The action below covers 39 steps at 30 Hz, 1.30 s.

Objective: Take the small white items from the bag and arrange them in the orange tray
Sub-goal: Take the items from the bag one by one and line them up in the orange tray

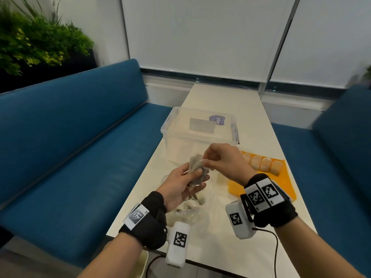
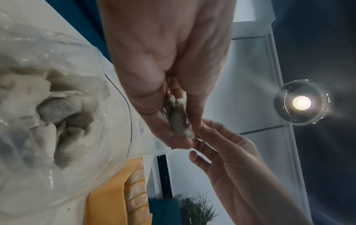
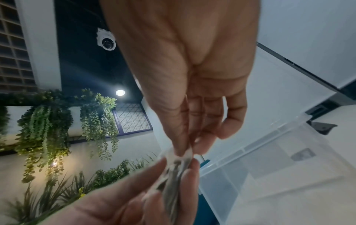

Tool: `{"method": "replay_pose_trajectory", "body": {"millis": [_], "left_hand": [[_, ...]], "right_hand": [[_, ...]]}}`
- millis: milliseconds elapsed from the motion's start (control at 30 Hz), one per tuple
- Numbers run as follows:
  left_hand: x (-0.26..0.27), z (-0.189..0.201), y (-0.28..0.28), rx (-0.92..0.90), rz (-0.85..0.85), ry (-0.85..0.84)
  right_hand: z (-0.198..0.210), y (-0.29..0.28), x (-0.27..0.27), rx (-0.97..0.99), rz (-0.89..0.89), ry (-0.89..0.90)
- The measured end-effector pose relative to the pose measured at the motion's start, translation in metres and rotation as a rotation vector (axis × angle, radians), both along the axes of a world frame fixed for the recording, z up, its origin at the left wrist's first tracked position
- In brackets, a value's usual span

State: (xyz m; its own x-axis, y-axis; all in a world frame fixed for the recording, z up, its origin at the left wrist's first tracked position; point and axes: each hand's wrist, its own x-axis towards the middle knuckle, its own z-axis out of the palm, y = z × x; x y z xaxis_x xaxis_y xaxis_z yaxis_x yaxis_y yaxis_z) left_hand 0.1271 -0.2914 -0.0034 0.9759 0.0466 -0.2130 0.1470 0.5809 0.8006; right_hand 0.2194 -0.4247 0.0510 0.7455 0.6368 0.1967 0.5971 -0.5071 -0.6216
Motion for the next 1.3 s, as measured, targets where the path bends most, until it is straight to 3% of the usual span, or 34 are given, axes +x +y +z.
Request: {"method": "replay_pose_trajectory", "body": {"millis": [200, 433, 767, 1000, 1300], "left_hand": [[0.011, 0.007, -0.013, 0.029, 0.058, -0.037], [0.029, 0.012, -0.033, 0.21, 0.098, -0.106], [0.061, 0.006, -0.069, 0.201, 0.108, -0.012], [0.07, -0.012, -0.074, 0.251, 0.136, 0.054], [0.066, -0.02, -0.065, 0.308, 0.196, 0.111]], "right_hand": [[0.023, -0.018, 0.01, 0.076, -0.005, -0.002], [0.056, -0.039, 0.02, -0.02, 0.117, -0.027], [0.067, -0.106, 0.078, -0.014, -0.052, -0.145], [0.02, -0.156, 0.156, -0.358, -0.183, -0.086], [-0.066, -0.174, 0.195, -0.697, -0.259, 0.031]]}}
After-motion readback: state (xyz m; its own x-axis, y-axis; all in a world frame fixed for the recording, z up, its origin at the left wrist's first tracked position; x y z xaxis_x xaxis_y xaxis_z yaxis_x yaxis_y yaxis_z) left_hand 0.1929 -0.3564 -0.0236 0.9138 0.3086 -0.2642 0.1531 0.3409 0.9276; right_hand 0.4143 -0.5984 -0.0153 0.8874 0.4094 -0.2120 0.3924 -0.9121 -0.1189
